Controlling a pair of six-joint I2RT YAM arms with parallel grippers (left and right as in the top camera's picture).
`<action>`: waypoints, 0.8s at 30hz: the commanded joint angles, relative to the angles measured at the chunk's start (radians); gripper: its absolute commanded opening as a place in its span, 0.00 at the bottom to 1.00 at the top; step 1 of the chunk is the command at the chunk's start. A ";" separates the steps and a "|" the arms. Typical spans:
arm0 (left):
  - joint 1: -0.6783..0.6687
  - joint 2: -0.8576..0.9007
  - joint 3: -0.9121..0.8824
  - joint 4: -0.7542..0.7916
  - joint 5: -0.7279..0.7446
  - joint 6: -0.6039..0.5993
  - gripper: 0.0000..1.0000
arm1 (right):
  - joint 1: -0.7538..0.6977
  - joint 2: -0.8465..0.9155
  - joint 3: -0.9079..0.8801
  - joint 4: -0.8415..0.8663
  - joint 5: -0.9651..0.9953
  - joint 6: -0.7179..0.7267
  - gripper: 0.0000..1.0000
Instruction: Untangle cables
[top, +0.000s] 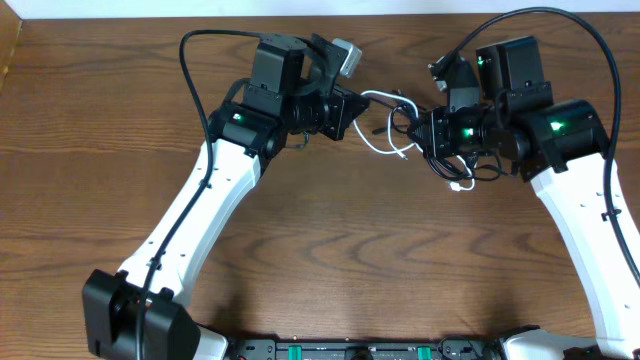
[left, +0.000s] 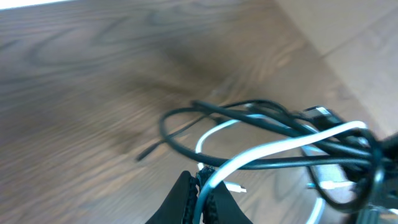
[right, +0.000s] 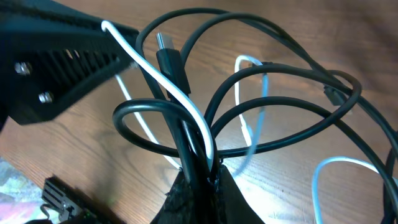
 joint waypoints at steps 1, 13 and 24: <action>0.035 -0.084 0.057 -0.038 -0.240 -0.008 0.07 | 0.003 -0.016 0.019 -0.025 0.082 -0.010 0.01; 0.134 -0.293 0.058 -0.208 -0.502 -0.009 0.08 | 0.002 -0.016 -0.040 -0.068 0.296 0.002 0.07; 0.264 -0.313 0.062 -0.265 -0.539 -0.010 0.07 | 0.000 -0.016 -0.202 0.008 0.298 0.002 0.35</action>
